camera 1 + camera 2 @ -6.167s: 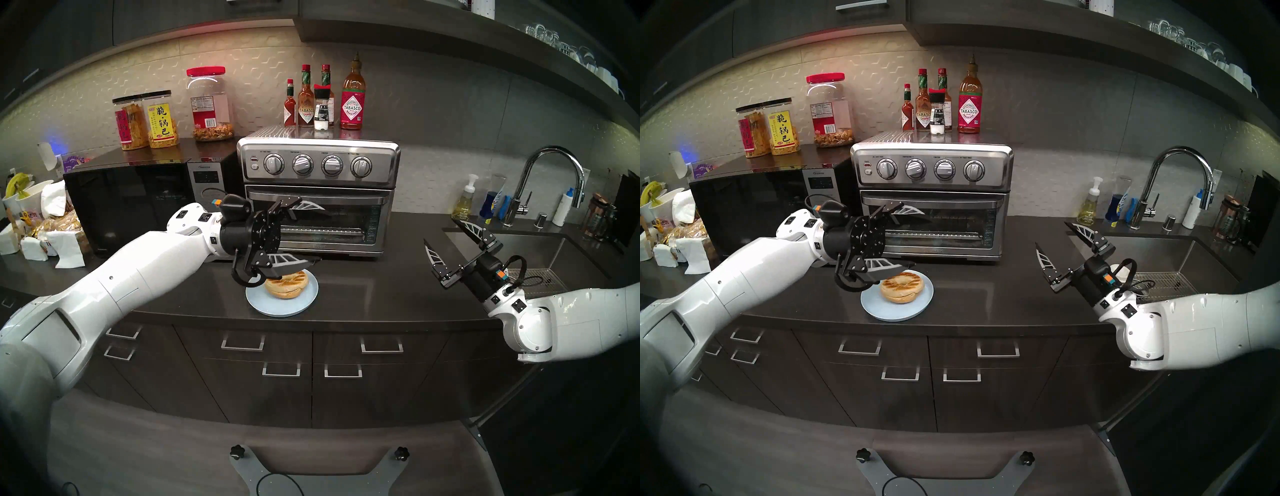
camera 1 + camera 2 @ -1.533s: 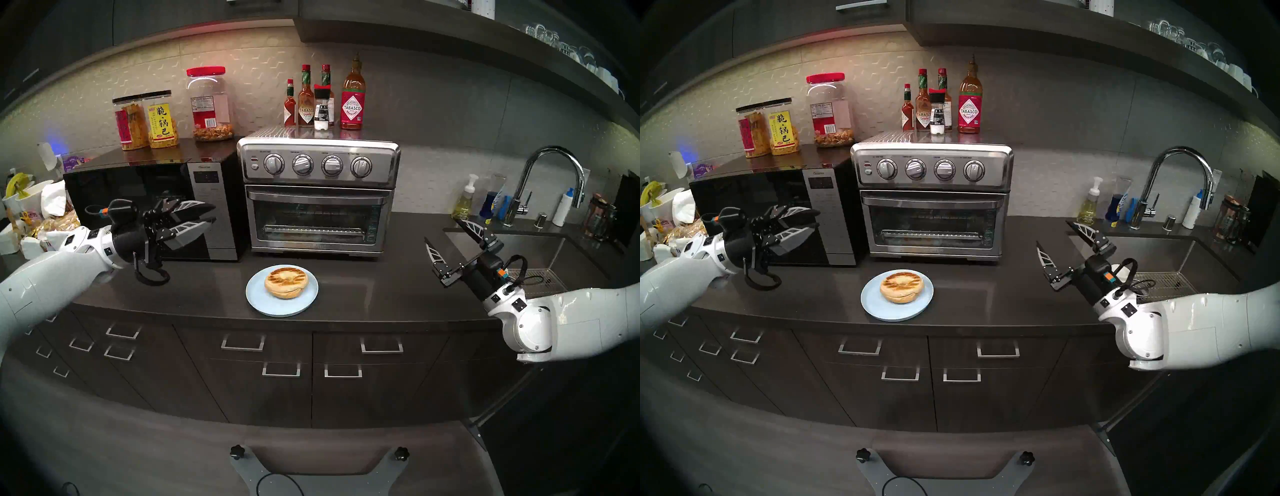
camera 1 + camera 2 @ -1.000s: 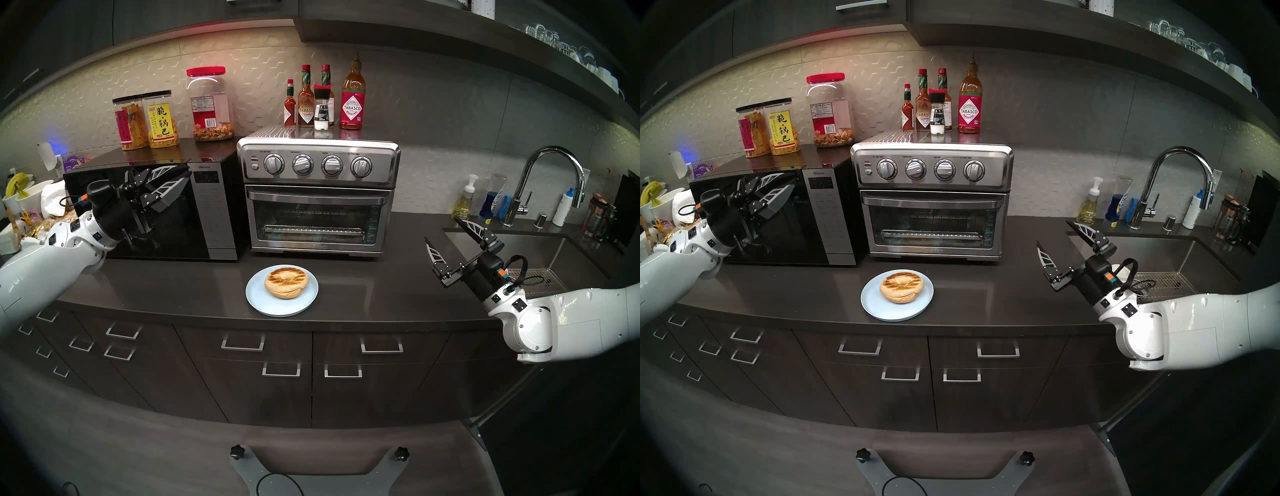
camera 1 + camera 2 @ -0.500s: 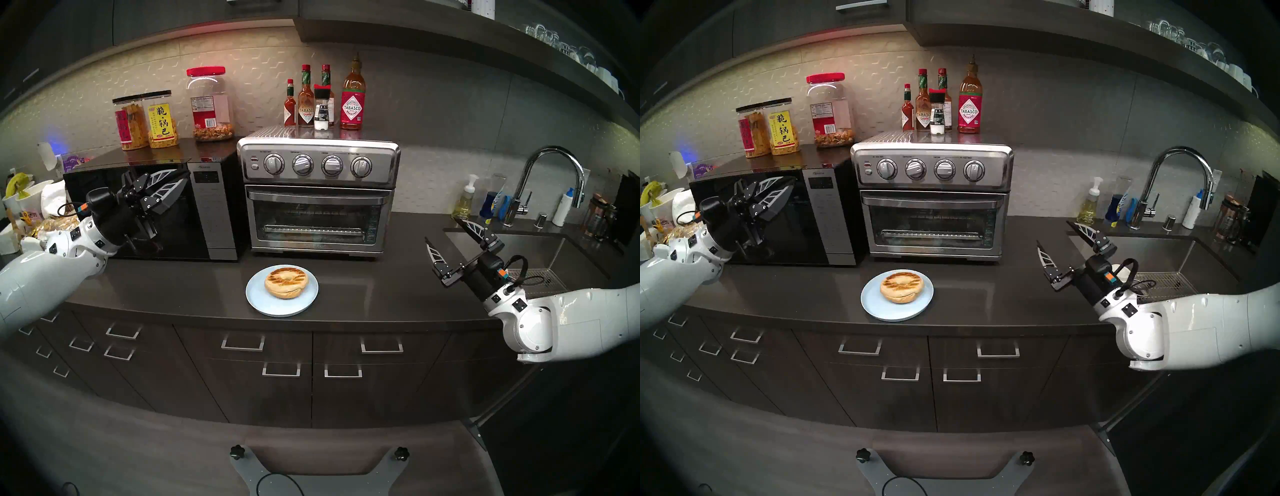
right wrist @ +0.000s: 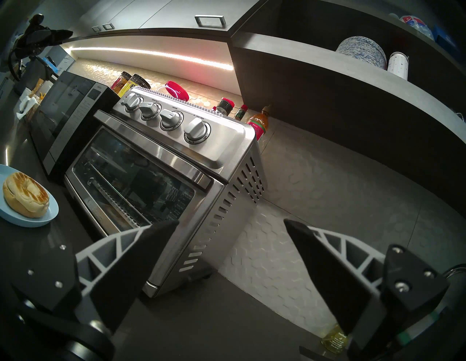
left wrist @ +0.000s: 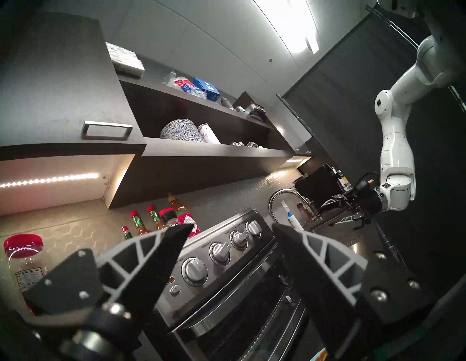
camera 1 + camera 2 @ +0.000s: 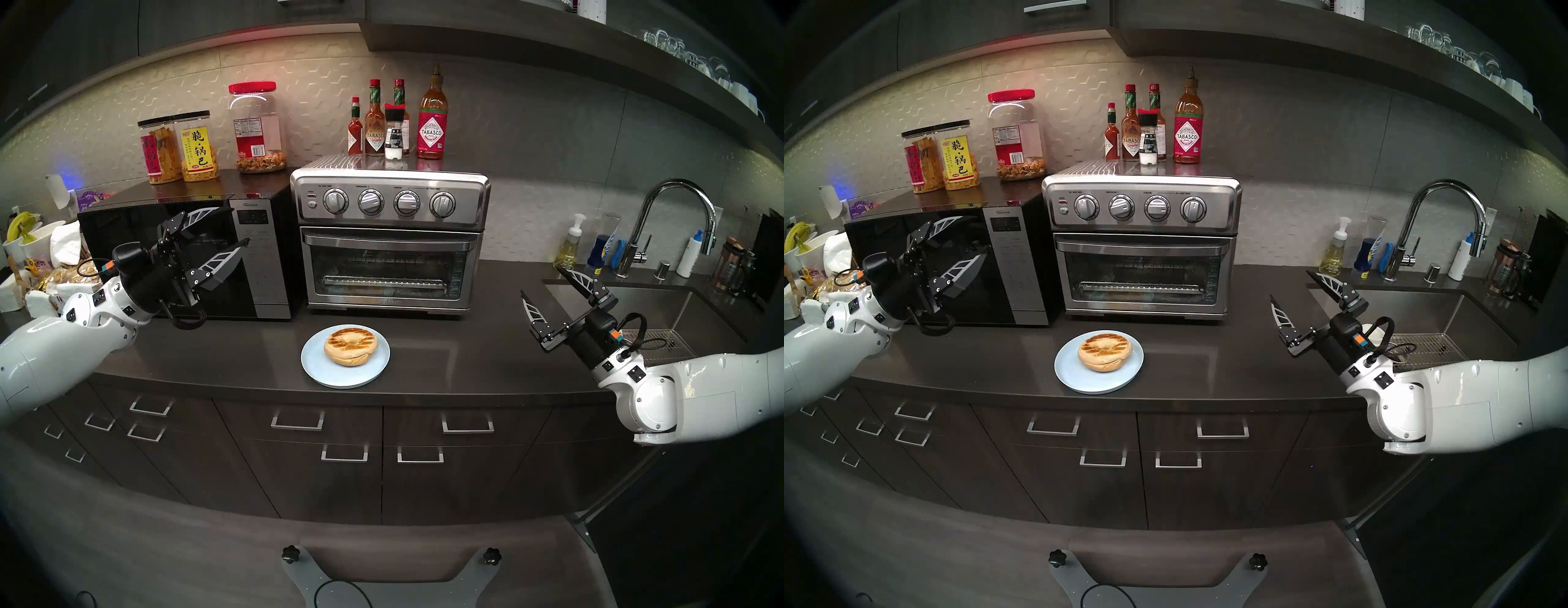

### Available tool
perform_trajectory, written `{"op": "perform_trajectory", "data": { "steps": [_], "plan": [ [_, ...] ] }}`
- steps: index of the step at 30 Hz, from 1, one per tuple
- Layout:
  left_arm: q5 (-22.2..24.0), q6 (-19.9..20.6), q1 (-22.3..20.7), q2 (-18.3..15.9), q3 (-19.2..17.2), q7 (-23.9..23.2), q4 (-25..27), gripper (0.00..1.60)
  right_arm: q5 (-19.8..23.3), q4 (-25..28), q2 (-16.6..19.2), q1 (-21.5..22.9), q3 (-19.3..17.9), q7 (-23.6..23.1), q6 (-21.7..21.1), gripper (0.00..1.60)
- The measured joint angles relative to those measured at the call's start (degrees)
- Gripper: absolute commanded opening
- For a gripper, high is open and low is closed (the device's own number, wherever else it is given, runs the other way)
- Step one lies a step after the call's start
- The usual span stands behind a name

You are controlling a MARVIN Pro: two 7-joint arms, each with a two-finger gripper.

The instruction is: Open the oven and place the bagel inside on the rack

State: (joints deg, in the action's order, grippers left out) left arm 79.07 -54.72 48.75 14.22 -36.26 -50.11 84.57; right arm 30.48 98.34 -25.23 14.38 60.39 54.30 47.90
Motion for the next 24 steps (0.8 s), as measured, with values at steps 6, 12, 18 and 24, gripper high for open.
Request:
{"op": "perform_trajectory", "data": {
  "steps": [6,12,18,24],
  "plan": [
    [1.67,-0.02,1.28,1.73,-2.20,0.02,-3.45,1.60,0.00,0.02,0.02,0.02,0.00,-0.03,0.00,1.60],
    [2.71,-0.03,3.33,3.77,-5.64,0.05,-6.12,1.60,0.01,0.05,0.05,0.05,0.00,-0.09,-0.02,1.60],
    [1.81,0.06,3.69,4.13,-5.46,-0.06,-4.94,1.60,0.03,0.07,0.07,0.07,0.00,-0.27,-0.06,1.60],
    [1.69,2.48,4.23,1.90,-4.85,-1.63,-0.43,1.60,0.04,0.08,0.09,0.09,0.00,-0.46,-0.12,1.60]
  ]
}}
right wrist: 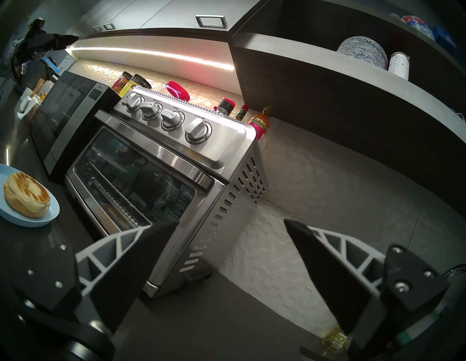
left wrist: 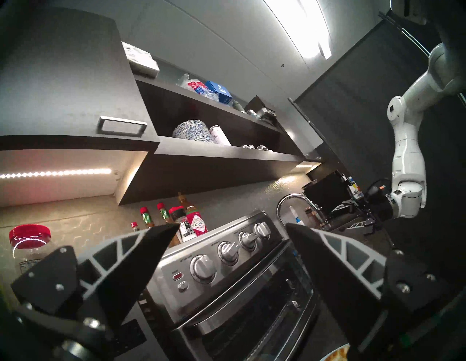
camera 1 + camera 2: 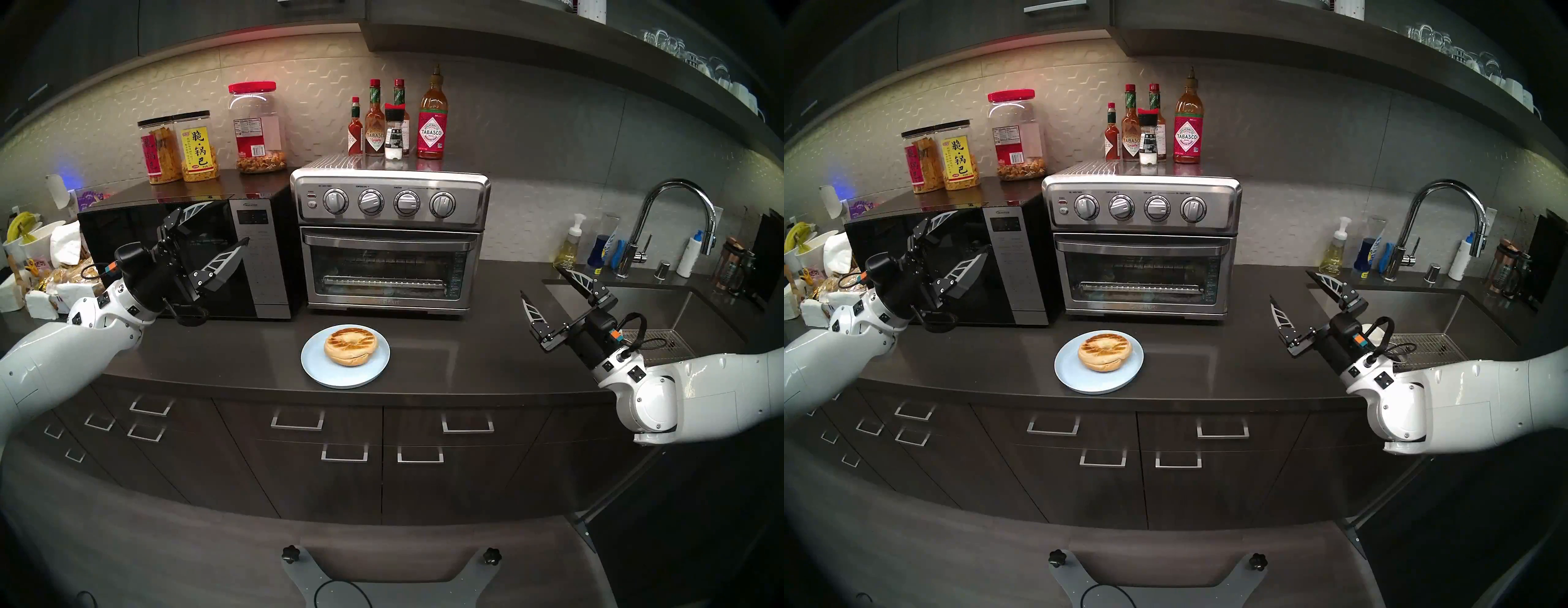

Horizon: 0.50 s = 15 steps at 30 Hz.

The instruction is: Open the oven and place the bagel inside on the rack

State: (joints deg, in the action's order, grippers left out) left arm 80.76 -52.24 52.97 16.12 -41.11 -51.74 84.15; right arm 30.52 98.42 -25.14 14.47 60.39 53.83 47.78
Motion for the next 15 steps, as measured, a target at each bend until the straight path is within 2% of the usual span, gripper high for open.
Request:
{"op": "perform_trajectory", "data": {
  "steps": [8,15],
  "plan": [
    [3.93,1.56,4.39,-4.03,-2.24,-0.35,4.64,1.60,0.03,0.01,0.03,0.00,0.00,-0.16,-0.04,1.60],
    [4.58,3.22,8.47,-5.98,-4.12,-0.39,7.26,1.60,0.06,0.02,0.05,0.00,-0.03,-0.26,-0.06,1.60]
  ]
}}
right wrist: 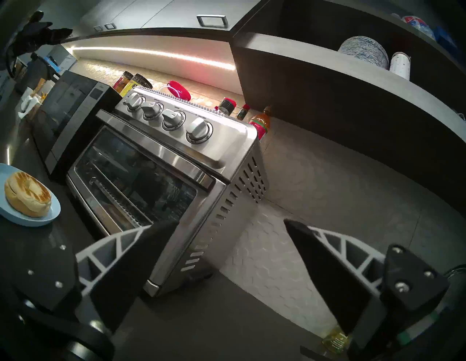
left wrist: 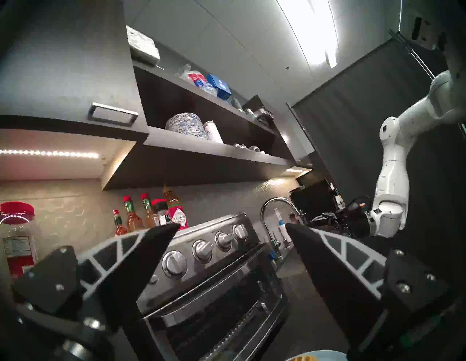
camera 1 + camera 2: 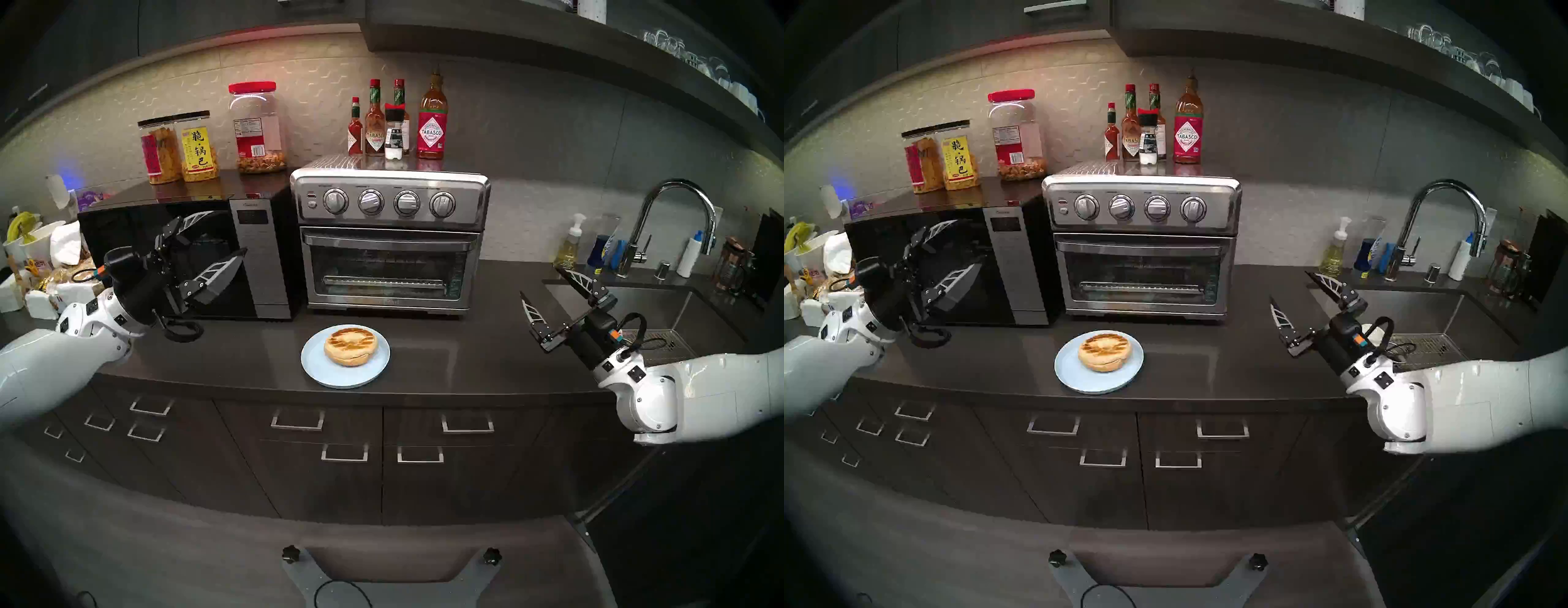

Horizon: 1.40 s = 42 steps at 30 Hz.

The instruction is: Open the oven and place the bagel inside on the rack

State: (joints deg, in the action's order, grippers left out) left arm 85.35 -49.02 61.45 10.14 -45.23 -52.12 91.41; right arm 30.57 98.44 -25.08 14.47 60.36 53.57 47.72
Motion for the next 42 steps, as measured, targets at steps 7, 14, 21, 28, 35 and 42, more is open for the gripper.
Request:
{"op": "perform_trajectory", "data": {
  "steps": [7,14,21,28,35,42],
  "plan": [
    [0.26,1.88,4.52,-1.27,-1.08,-1.77,0.70,1.60,0.03,0.00,0.02,0.00,-0.02,-0.06,-0.01,1.60],
    [0.34,4.36,8.18,-2.05,-3.77,-3.68,0.91,1.60,0.06,0.01,0.05,0.00,-0.04,-0.14,-0.04,1.60],
    [0.36,8.98,10.77,-2.63,-7.38,-5.87,0.96,1.60,0.09,0.03,0.07,0.00,-0.06,-0.20,-0.07,1.60],
    [0.91,12.87,14.20,-3.06,-10.62,-8.52,0.96,1.60,0.11,0.04,0.10,0.00,-0.10,-0.24,-0.09,1.60],
    [0.93,15.82,17.54,-3.30,-13.78,-9.64,1.11,1.60,0.12,0.04,0.12,0.00,-0.12,-0.27,-0.10,1.60],
    [0.98,18.23,21.01,-3.52,-16.99,-10.38,1.88,1.60,0.13,0.05,0.14,0.00,-0.15,-0.30,-0.11,1.60]
  ]
}}
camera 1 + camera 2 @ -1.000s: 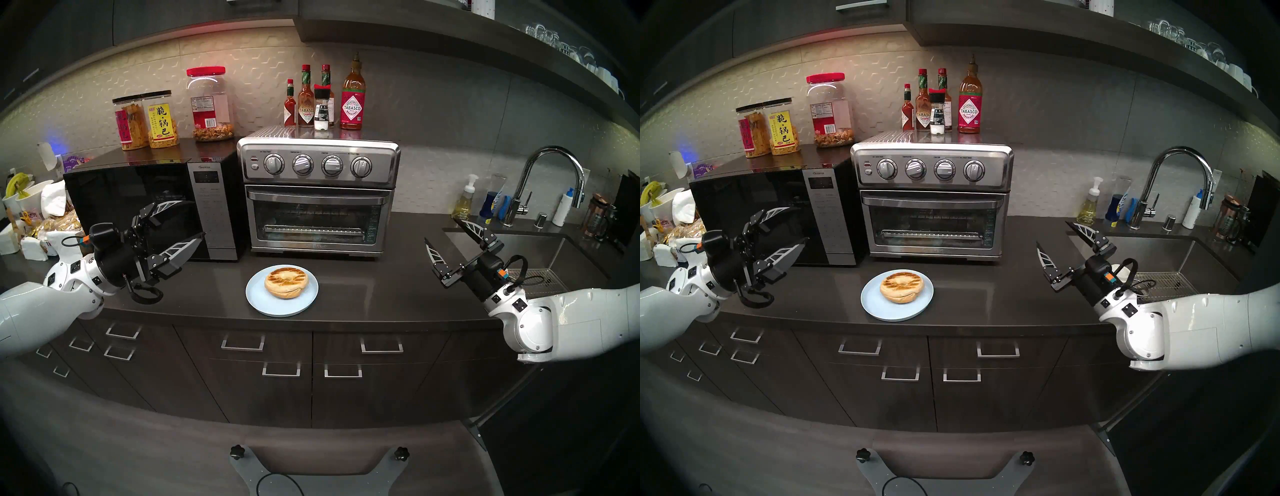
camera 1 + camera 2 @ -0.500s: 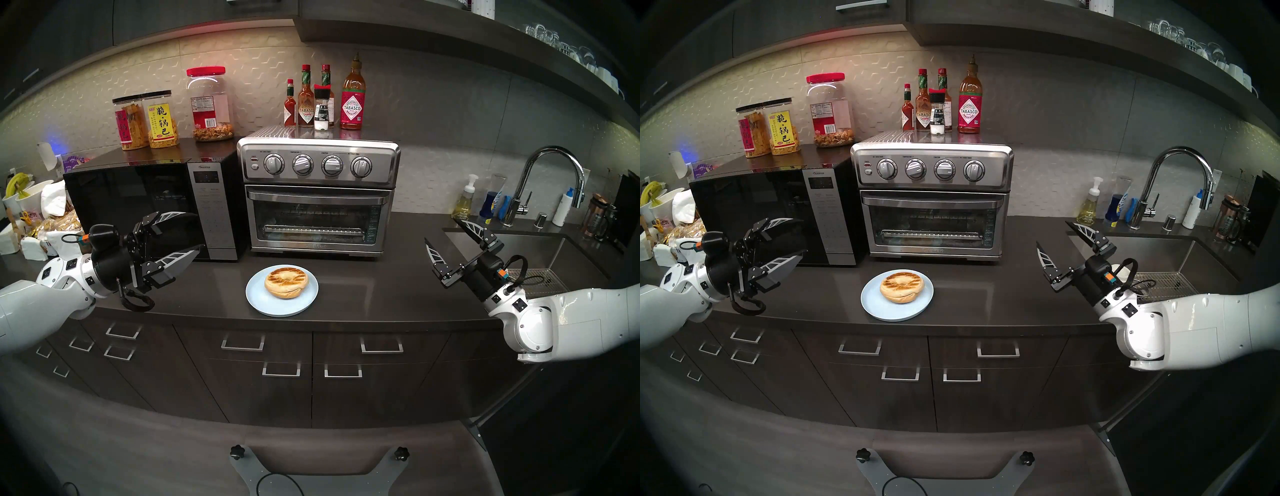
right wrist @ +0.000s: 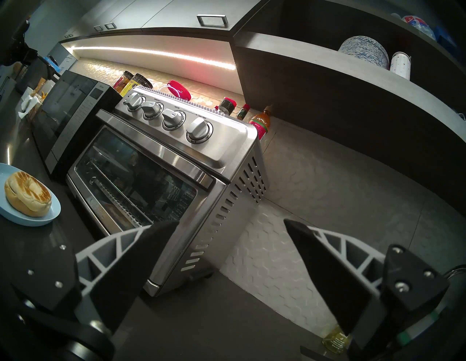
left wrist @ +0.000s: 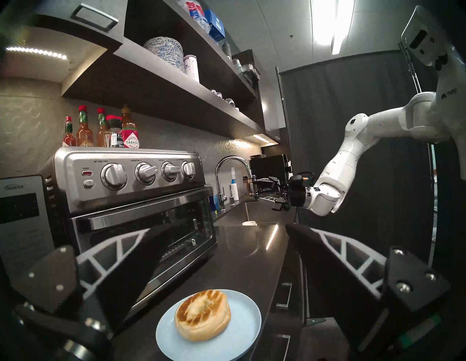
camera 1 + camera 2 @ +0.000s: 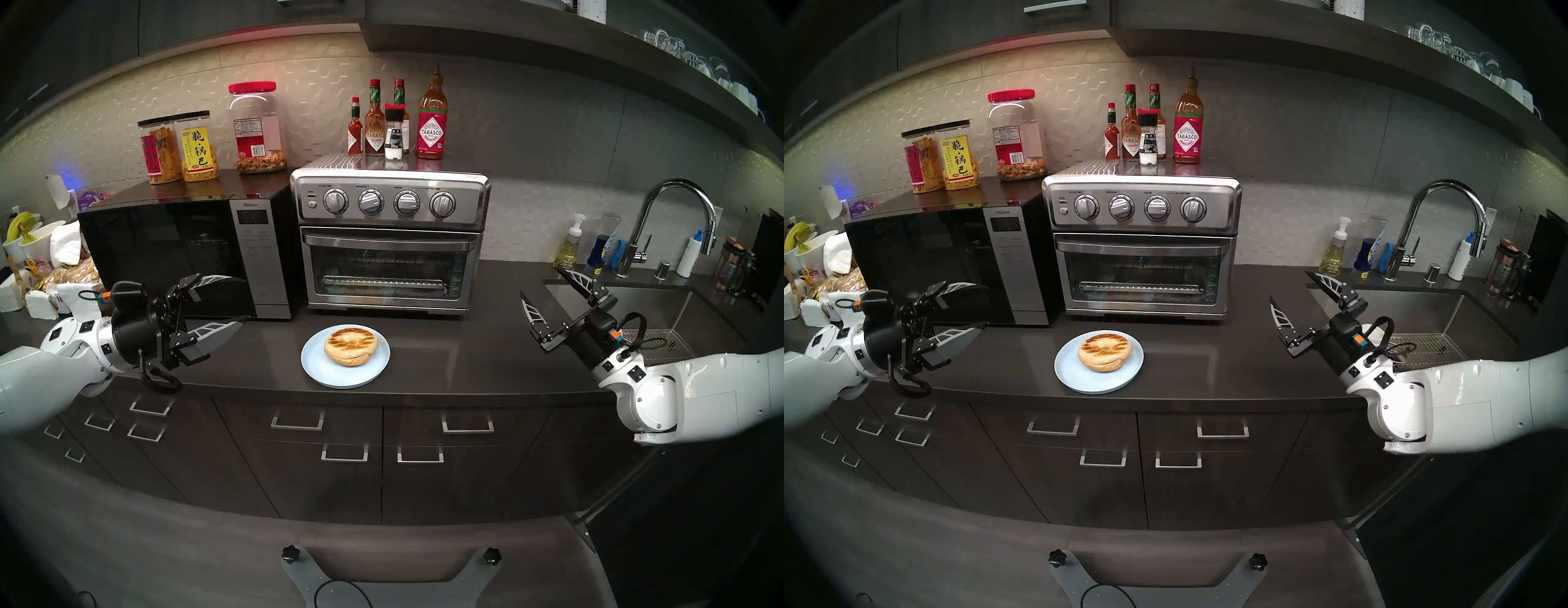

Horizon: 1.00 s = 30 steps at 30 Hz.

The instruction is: Open the oven and place the bagel inside on the rack

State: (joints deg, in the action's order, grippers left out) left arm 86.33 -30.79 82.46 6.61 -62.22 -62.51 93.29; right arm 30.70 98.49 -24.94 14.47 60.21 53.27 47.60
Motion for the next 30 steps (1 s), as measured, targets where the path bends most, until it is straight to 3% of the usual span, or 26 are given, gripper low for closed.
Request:
{"op": "perform_trajectory", "data": {
  "steps": [10,19,30],
  "plan": [
    [3.27,-3.65,5.56,-0.15,-3.75,1.43,1.31,1.60,0.01,0.01,0.03,-0.01,-0.03,-0.05,-0.01,1.60],
    [4.11,-4.57,10.17,-0.23,-8.00,2.58,1.93,1.60,0.02,0.01,0.05,-0.01,-0.06,-0.09,-0.02,1.60],
    [-3.22,7.46,13.12,-0.36,-9.68,8.00,1.65,1.60,0.04,0.02,0.07,-0.02,-0.09,-0.12,-0.03,1.60]
  ]
}}
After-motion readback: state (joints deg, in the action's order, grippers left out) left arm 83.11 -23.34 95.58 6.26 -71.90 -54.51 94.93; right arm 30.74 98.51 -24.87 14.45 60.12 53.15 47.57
